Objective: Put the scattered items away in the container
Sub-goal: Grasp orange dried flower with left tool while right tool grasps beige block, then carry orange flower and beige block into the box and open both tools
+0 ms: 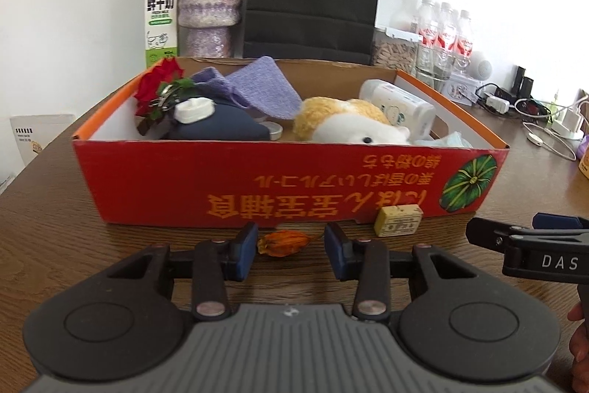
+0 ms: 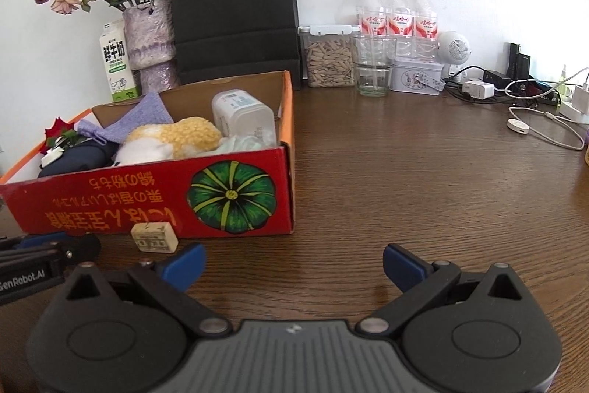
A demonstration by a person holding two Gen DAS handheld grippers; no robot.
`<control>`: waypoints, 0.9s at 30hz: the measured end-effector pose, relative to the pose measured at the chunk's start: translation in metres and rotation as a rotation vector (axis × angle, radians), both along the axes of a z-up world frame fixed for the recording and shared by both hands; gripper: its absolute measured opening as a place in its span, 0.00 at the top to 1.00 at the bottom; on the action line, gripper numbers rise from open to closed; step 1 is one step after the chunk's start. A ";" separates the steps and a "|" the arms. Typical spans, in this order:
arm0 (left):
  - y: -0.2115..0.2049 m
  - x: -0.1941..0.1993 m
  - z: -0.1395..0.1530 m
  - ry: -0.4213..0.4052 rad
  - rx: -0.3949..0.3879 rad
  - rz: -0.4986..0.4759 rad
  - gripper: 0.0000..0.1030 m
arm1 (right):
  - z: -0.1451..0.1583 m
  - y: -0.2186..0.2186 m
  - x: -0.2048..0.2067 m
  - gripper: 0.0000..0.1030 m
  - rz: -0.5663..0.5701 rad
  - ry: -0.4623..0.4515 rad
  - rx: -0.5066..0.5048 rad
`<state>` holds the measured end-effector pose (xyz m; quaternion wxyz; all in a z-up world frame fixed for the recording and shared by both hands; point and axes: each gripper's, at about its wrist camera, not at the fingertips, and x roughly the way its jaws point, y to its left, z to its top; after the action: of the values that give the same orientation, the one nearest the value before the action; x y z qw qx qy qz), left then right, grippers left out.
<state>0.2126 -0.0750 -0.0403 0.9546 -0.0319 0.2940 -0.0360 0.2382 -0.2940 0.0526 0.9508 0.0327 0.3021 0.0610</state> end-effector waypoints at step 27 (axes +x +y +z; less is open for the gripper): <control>0.059 -0.011 0.005 -0.022 -0.063 0.064 0.61 | 0.003 0.081 0.003 0.72 0.069 -0.016 0.059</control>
<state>0.2011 -0.0162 -0.0355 0.9570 -0.0710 0.2809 -0.0149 0.2410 -0.2126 0.0552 0.9491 0.0499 0.2933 0.1031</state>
